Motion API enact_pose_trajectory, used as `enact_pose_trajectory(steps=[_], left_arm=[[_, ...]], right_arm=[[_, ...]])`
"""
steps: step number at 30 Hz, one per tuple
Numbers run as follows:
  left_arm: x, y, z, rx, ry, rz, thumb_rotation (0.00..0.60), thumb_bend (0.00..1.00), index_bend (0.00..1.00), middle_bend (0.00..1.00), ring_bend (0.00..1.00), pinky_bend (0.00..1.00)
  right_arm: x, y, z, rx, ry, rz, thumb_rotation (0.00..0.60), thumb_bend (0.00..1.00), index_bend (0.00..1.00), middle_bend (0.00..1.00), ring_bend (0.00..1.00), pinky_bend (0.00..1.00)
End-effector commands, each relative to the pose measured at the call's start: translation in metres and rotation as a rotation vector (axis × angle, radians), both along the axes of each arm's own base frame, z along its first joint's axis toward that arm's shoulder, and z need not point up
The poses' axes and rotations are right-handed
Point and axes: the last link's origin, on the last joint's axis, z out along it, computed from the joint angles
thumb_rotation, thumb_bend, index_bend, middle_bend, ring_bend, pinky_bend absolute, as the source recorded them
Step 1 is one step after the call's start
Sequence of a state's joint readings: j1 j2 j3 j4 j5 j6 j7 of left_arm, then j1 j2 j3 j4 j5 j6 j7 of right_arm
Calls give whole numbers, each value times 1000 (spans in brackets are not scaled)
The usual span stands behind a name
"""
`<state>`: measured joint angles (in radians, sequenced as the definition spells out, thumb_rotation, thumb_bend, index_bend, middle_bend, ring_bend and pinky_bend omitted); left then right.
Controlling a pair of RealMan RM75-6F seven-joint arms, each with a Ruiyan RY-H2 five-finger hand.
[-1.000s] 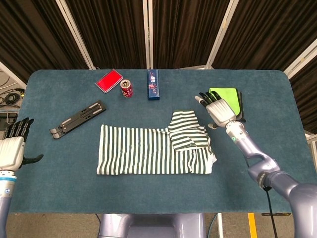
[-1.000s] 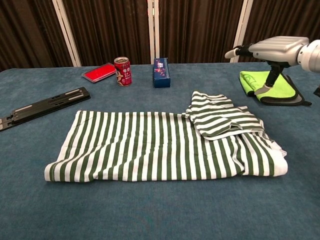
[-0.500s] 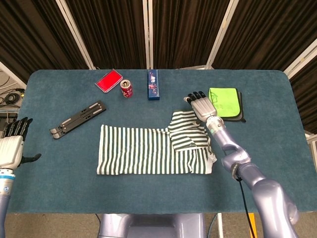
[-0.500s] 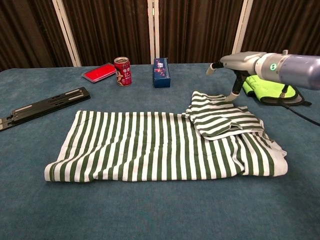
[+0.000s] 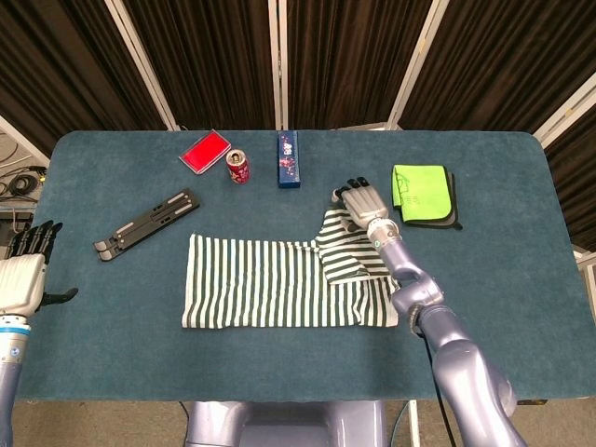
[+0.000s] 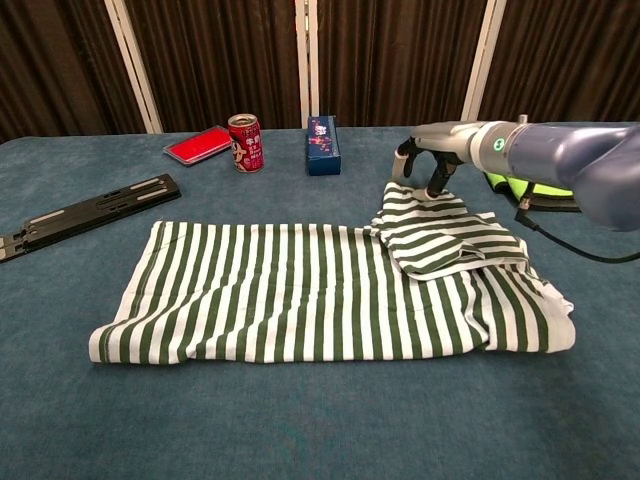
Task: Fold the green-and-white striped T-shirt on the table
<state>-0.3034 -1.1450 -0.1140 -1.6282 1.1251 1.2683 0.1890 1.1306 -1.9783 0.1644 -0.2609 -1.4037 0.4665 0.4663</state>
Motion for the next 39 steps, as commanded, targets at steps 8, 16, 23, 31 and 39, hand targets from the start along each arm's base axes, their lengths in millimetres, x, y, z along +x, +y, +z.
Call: enact_pose_trajectory(steps=[8,16,23,31,39], left_arm=[[-1,1,-3,-8,2,4,600,0,0,0,0,0],[-1,2,-4,-9,0,4,600,0,0,0,0,0],[-1,2,-4,-7,-2,4,600,0,0,0,0,0],[0,1,-4,-12,-3,-1,600,0,0,0,0,0],[1,1,-5,-15,-7,-6,600,0,0,0,0,0]], right_arm=[[-2,3,-9,21,24,-4,600,328,372,287,126,99],[-3,4,-9,20,18,-3,600,336,454,379,136,99],[-2,8,-10,9,-13,28,600,330,538,465,166,109],[-1,10,-10,2,-11,70,600,323,591,505,172,119],[0,13,-6,-15,2,137,600,294,679,580,198,127]])
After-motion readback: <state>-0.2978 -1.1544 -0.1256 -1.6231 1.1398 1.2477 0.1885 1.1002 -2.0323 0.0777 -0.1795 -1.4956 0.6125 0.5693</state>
